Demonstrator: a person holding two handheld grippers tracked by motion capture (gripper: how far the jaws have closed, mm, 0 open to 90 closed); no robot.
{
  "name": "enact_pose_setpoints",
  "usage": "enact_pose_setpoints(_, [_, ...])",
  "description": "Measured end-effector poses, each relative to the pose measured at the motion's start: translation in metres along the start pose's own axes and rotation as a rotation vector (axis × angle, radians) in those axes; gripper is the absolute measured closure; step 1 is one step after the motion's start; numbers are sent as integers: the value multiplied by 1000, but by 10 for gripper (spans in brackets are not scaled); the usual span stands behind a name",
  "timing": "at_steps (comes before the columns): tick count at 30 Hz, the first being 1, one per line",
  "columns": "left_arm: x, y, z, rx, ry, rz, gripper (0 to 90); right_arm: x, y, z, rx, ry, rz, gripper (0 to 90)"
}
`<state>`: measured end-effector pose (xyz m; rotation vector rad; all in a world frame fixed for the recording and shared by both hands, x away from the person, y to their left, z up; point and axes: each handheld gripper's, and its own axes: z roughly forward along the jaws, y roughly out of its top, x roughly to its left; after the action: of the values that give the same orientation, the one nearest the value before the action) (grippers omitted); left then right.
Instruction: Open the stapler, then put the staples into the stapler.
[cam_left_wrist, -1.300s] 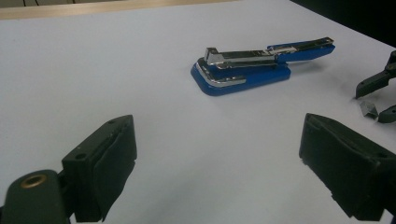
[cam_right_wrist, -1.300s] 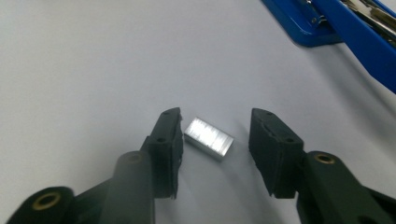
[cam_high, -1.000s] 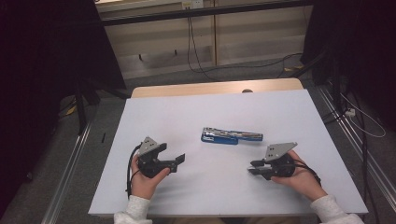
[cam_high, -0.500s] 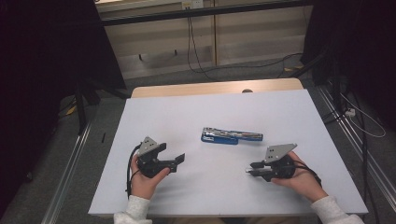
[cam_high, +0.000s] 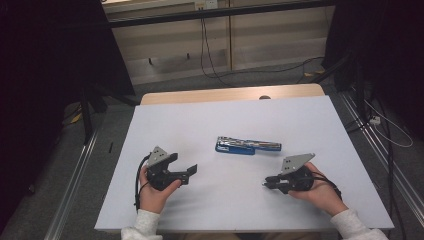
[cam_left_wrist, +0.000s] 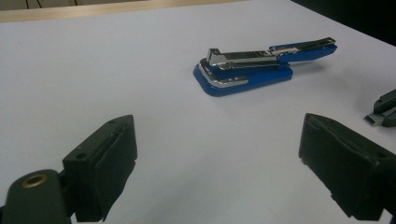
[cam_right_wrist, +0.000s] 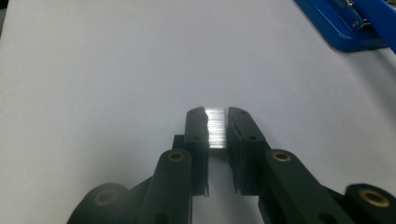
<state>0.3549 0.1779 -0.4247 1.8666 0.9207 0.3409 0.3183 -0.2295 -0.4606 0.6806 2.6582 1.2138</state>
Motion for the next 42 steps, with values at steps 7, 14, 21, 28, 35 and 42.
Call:
enact_pose_setpoints(7, [3, 0, -1, -11, -1, -9, 115, -4, -1, -2, -17, 1, 49, 791])
enact_pose_setpoints(14, [3, 0, -2, -6, -1, -1, 112, -5, 2, -8, -36, -11, 72, 791])
enact_pose_setpoints(21, [4, 0, -3, -21, -1, -13, 107, -4, 6, -10, -46, -18, 75, 791])
enact_pose_setpoints(28, [5, 0, -3, -17, -4, -8, 107, -4, 9, -14, -57, -26, 79, 791])
enact_pose_setpoints(35, [4, 0, -2, -12, -5, -3, 107, -10, 13, -18, -68, -34, 87, 791])
enact_pose_setpoints(42, [2, 2, -5, -20, 4, -1, 99, -13, 24, -20, -70, -41, 77, 791])
